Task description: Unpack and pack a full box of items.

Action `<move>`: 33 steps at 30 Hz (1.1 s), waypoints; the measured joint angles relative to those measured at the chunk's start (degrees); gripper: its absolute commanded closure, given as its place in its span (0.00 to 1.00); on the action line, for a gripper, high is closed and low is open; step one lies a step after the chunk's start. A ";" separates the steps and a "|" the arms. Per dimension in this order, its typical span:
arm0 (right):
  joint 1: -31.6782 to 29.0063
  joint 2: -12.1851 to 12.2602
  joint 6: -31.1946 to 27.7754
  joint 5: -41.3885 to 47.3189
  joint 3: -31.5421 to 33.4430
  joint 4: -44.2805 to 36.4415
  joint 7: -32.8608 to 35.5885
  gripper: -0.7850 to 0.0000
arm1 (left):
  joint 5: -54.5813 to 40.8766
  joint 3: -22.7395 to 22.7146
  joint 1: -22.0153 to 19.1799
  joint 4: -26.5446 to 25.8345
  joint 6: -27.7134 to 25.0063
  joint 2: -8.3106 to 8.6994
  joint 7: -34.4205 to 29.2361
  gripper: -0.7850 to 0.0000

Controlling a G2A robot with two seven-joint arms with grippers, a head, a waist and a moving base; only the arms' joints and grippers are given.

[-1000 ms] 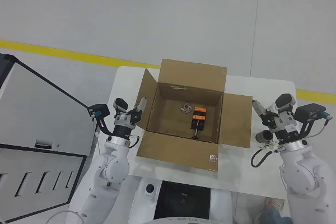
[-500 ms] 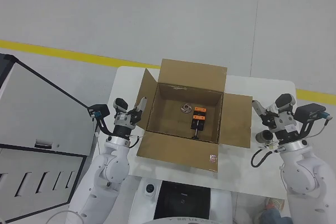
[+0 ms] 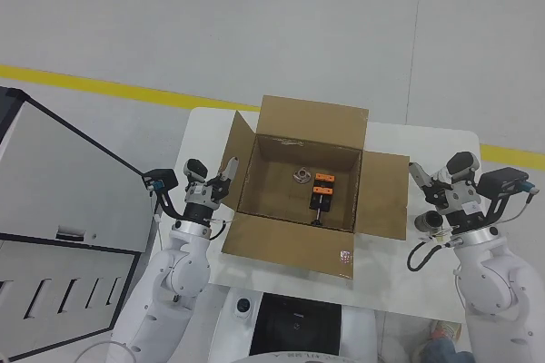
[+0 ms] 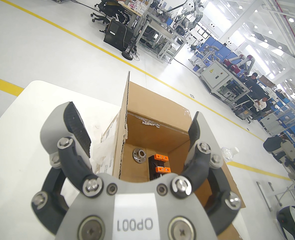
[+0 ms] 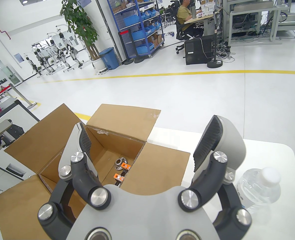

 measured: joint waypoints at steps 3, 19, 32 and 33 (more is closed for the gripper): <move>0.00 0.00 0.00 0.00 0.00 0.00 0.00 0.00 | 0.00 0.00 0.00 0.00 0.00 0.00 0.00 0.00; 0.85 -0.02 1.16 1.71 -0.65 0.87 3.15 0.00 | -1.86 0.77 -0.47 0.21 2.22 -0.25 -2.50 0.00; 9.22 0.39 -11.31 -1.07 -6.88 2.06 5.11 0.02 | -1.69 -0.79 2.21 -2.95 0.43 -0.31 2.52 0.00; 11.29 0.29 -11.84 -2.18 -9.11 3.01 5.60 0.04 | -1.93 -1.42 2.70 -3.23 0.30 -0.31 3.29 0.00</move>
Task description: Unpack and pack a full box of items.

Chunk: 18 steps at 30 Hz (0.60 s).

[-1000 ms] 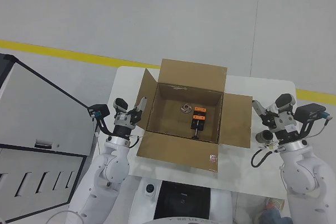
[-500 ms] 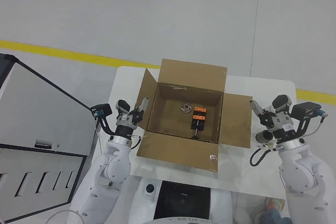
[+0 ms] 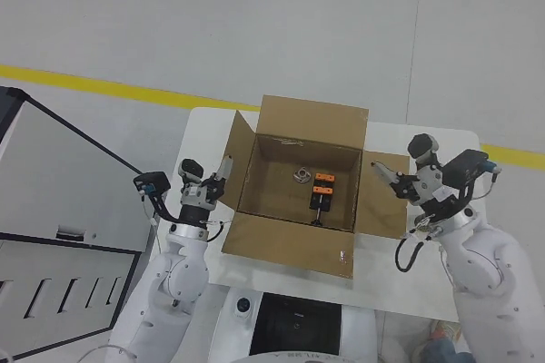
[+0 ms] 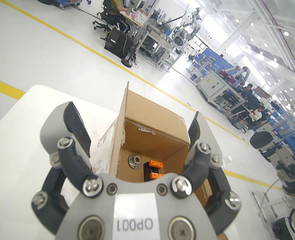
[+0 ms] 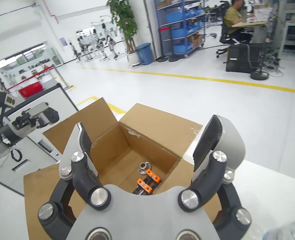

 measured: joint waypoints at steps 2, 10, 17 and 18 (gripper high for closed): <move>3.33 -0.21 -1.36 -1.22 -3.74 1.45 0.86 0.02 | -0.42 -1.00 0.66 -0.38 -0.21 0.01 1.07 0.00; 11.07 -1.04 1.19 -1.19 -10.57 7.70 1.49 0.45 | -2.28 -2.68 1.92 -0.79 -1.84 0.06 1.42 0.00; 11.04 -1.03 1.08 -1.18 -10.57 7.67 1.58 0.45 | -2.26 -2.67 1.92 -0.79 -1.80 0.06 1.43 0.00; 11.04 -1.03 1.08 -1.18 -10.57 7.67 1.58 0.45 | -2.26 -2.67 1.92 -0.79 -1.80 0.06 1.43 0.00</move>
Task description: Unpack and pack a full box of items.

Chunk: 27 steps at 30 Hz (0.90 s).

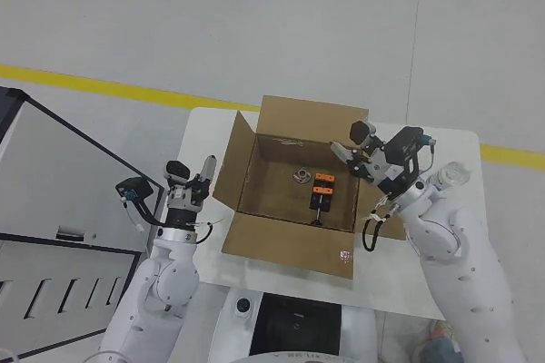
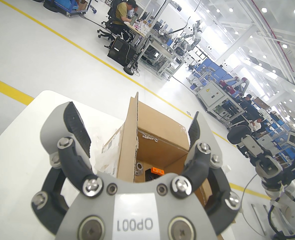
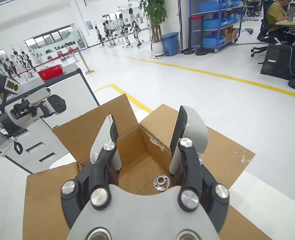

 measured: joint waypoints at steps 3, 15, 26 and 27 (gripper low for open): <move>0.00 0.00 0.00 0.00 0.00 0.00 0.00 0.45 | 0.00 0.00 0.00 0.00 0.00 0.00 0.00 0.00; 20.84 -2.83 -6.28 9.50 -18.30 18.78 21.76 0.00 | 0.00 0.00 0.00 0.00 0.00 0.00 0.00 0.00; 40.25 -6.32 -9.12 9.71 -31.69 38.61 44.47 0.00 | 0.00 0.00 0.00 0.00 0.00 0.00 0.00 0.00; 40.22 -6.31 -9.23 9.74 -31.67 38.52 44.21 0.00 | 0.00 0.00 0.00 0.00 0.00 0.00 0.00 0.00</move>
